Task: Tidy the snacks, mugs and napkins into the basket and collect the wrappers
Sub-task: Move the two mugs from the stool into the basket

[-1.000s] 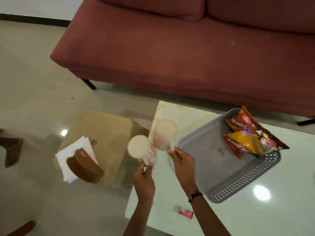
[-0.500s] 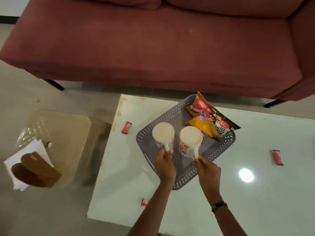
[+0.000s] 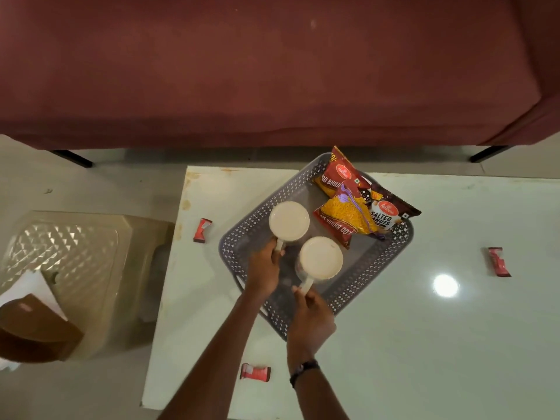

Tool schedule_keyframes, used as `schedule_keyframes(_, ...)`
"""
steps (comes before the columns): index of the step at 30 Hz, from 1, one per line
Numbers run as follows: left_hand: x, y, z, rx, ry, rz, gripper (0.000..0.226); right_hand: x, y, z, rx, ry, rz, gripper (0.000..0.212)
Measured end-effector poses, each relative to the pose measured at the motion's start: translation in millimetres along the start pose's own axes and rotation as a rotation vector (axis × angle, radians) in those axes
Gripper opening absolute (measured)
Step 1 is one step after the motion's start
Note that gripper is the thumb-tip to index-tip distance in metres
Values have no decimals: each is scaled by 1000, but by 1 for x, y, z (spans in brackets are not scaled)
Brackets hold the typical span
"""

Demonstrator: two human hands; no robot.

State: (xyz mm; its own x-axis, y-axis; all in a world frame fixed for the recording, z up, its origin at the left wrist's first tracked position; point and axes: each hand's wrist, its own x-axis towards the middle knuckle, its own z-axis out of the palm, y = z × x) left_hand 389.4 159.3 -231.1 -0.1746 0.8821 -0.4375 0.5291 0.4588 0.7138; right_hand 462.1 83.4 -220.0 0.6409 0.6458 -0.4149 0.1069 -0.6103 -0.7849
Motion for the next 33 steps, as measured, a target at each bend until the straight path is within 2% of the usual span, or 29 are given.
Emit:
schedule_keyframes(3, 10, 0, -9, 86, -55, 47, 24, 0, -3, 14, 38, -21, 77, 8)
schedule_keyframes(7, 26, 0, -16, 133, -118, 120, 25, 6, -6, 28, 32, -8, 86, 12)
schedule_keyframes(12, 32, -7, -18, 158, -161, 120, 27, 12, -15, 38, 24, 43, 103, 14)
schedule_keyframes(16, 28, -6, -20, 188, -177, 102, 27, 18, -18, 35, -30, -46, 105, 17)
schedule_keyframes(20, -3, -7, -37, -15, -3, 107, 29, 2, -12, 22, -36, -101, 127, 8)
schedule_keyframes(22, -25, -13, -55, -99, 80, 122, 29, -14, -12, 19, 2, -124, 181, 8)
schedule_keyframes(25, -60, -29, -91, -177, 187, 57, 27, -40, -26, 22, 28, -202, 162, 11)
schedule_keyframes(29, -100, -66, -144, -298, 354, -22, 27, -85, -60, 49, 138, -520, 147, 12)
schedule_keyframes(33, -125, -109, -192, -347, 551, -152, 21, -137, -75, 94, -34, -854, 15, 13)
